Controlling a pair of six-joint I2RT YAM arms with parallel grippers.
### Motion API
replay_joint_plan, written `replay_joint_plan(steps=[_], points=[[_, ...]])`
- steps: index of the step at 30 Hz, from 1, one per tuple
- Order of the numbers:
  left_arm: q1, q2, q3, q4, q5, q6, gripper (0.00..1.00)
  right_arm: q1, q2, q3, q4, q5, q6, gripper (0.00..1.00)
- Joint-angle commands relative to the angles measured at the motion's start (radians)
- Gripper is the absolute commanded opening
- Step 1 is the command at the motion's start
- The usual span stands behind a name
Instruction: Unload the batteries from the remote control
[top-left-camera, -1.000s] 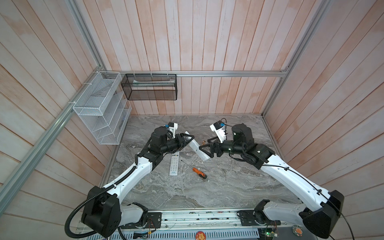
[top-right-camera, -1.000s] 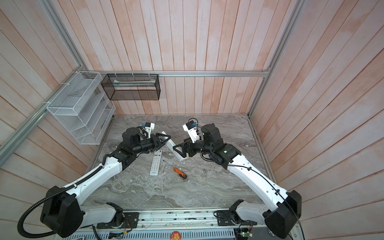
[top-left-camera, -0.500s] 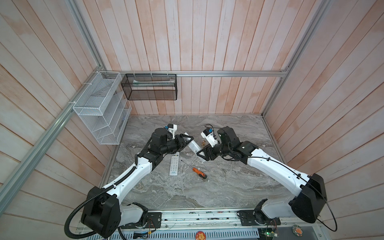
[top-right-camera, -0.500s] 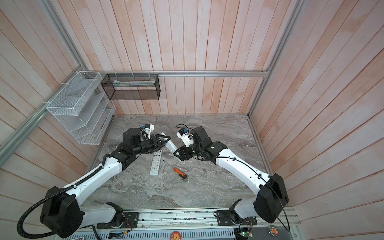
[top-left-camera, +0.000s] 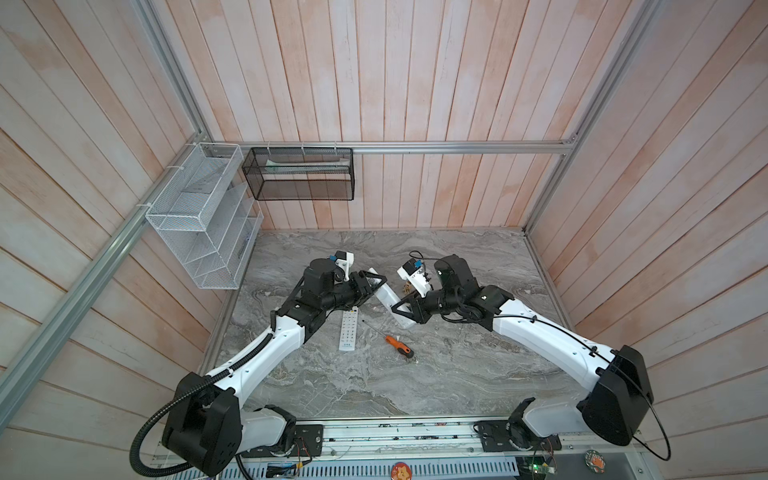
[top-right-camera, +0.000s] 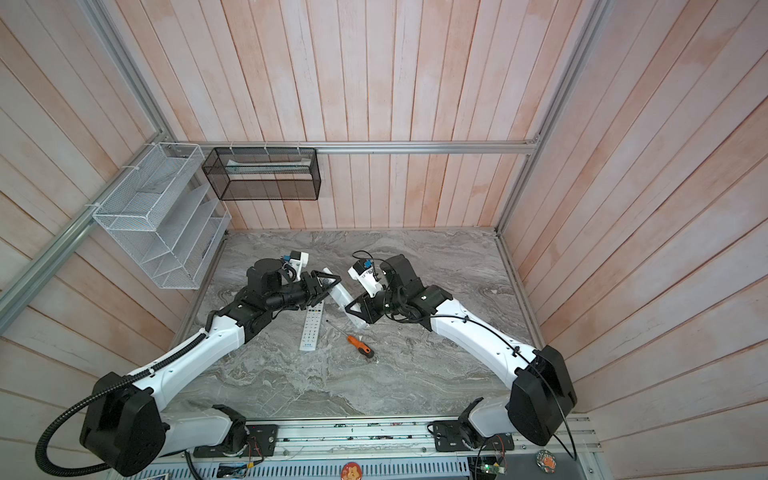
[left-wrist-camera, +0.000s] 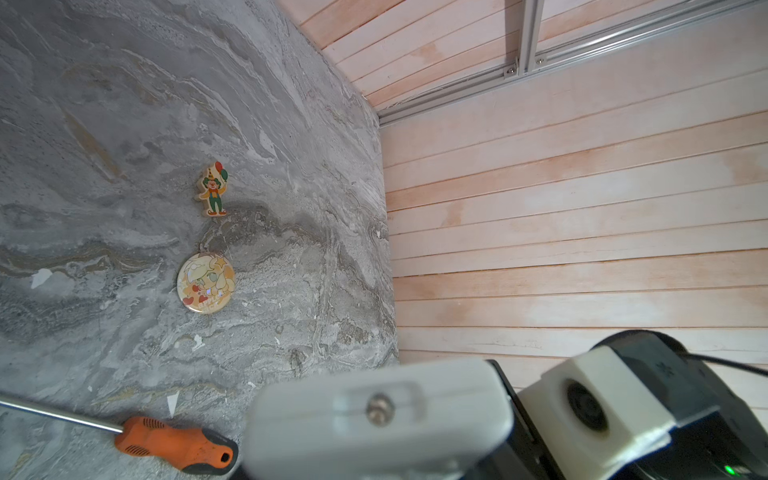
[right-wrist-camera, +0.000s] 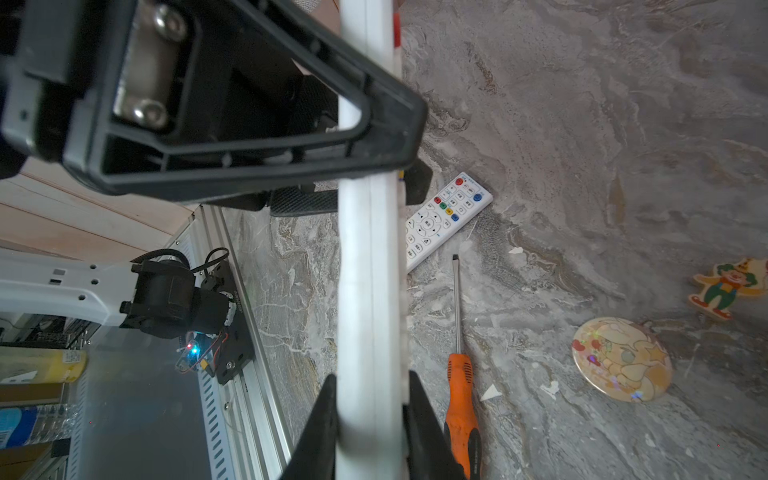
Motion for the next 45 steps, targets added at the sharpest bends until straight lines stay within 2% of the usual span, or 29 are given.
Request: replay_joint_plan(steps=[1,4,5,7,8,11,17,21,25,32,39,45], points=[[0.023,-0.040,0.012,-0.003,0.052,0.065,0.51,-0.047,-0.034,-0.023,0.074,-0.140,0.061,0.05],[0.066,-0.044,0.029,-0.030,0.140,0.146,0.77,-0.105,-0.043,-0.040,0.106,-0.263,0.099,0.05],[0.089,-0.041,0.033,-0.030,0.206,0.185,0.85,-0.127,-0.043,-0.042,0.111,-0.314,0.111,0.05],[0.135,-0.027,0.036,-0.025,0.359,0.235,0.93,-0.154,-0.038,-0.039,0.112,-0.419,0.121,0.04],[0.157,-0.013,0.042,-0.022,0.457,0.252,0.95,-0.160,-0.034,-0.038,0.114,-0.469,0.129,0.04],[0.193,-0.003,0.052,-0.044,0.632,0.312,0.99,-0.160,-0.010,-0.027,0.102,-0.624,0.131,0.04],[0.225,-0.018,0.054,-0.058,0.768,0.345,1.00,-0.146,-0.003,-0.042,0.136,-0.751,0.161,0.04],[0.230,-0.005,0.053,-0.061,0.783,0.352,0.94,-0.123,0.027,-0.020,0.095,-0.758,0.136,0.03],[0.232,-0.005,0.057,-0.029,0.803,0.328,0.83,-0.104,0.066,0.007,0.020,-0.746,0.084,0.02],[0.231,-0.004,0.061,-0.078,0.827,0.373,0.64,-0.103,0.084,0.025,0.002,-0.718,0.073,0.01],[0.232,-0.007,0.060,-0.105,0.846,0.406,0.58,-0.102,0.101,0.041,-0.003,-0.718,0.077,0.01],[0.232,0.005,0.063,-0.114,0.856,0.415,0.37,-0.102,0.104,0.053,-0.012,-0.720,0.072,0.01]])
